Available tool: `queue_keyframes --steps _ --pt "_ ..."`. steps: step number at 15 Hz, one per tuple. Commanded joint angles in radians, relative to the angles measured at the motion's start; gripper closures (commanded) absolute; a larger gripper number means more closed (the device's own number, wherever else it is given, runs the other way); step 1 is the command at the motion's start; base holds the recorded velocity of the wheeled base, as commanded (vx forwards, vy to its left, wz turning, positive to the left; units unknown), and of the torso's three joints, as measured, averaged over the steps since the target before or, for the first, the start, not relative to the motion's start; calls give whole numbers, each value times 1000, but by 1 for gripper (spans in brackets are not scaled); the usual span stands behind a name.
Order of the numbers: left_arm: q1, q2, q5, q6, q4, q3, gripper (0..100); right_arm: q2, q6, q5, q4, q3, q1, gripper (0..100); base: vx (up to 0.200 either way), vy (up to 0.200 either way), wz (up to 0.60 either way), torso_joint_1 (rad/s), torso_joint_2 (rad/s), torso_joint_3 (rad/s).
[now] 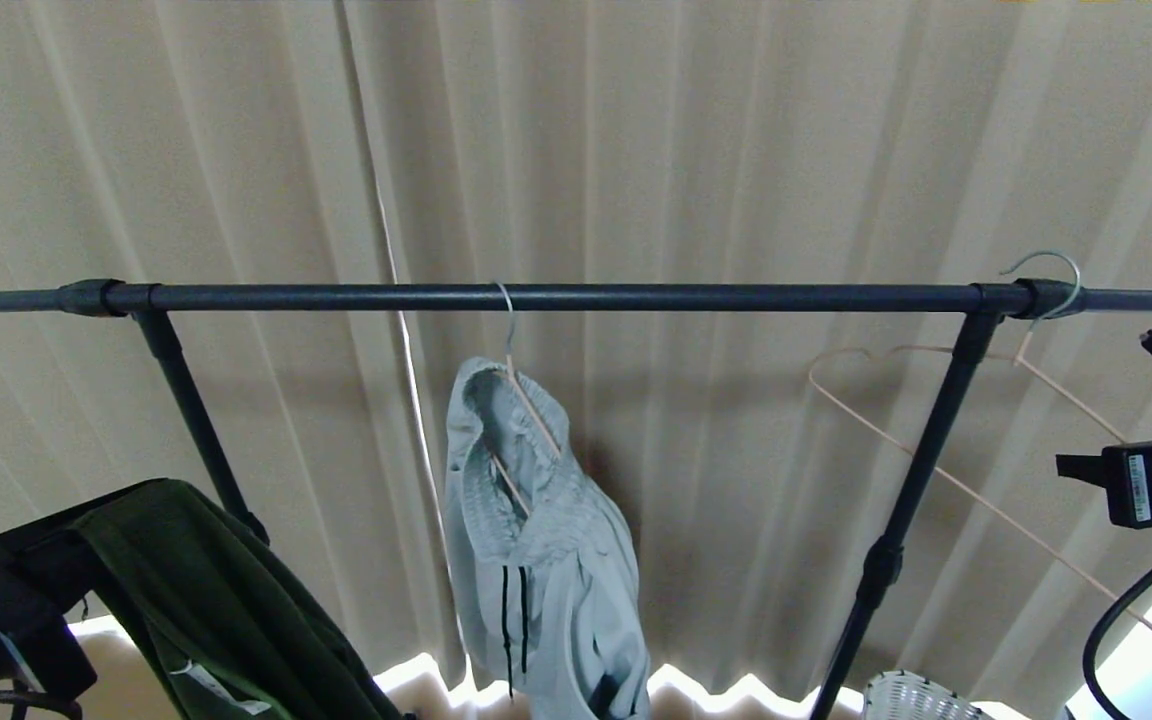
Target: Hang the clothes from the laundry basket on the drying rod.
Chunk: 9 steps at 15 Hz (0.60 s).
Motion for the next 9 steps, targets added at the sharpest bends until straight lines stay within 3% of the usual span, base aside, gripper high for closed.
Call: queue_keyframes --steps 1,5,9 --pt "3 -2 0 1 -2 -1 100 -38 -1 1 0 2 0 100 0 0 0 0 0 0" --pt "7 -11 0 1 -2 -2 100 -64 -1 1 0 9 5 100 0 0 0 0 0 0" --pt "5 -22 0 1 -2 -2 100 -103 -4 -2 0 40 5 100 -200 0 0 0 1 0"
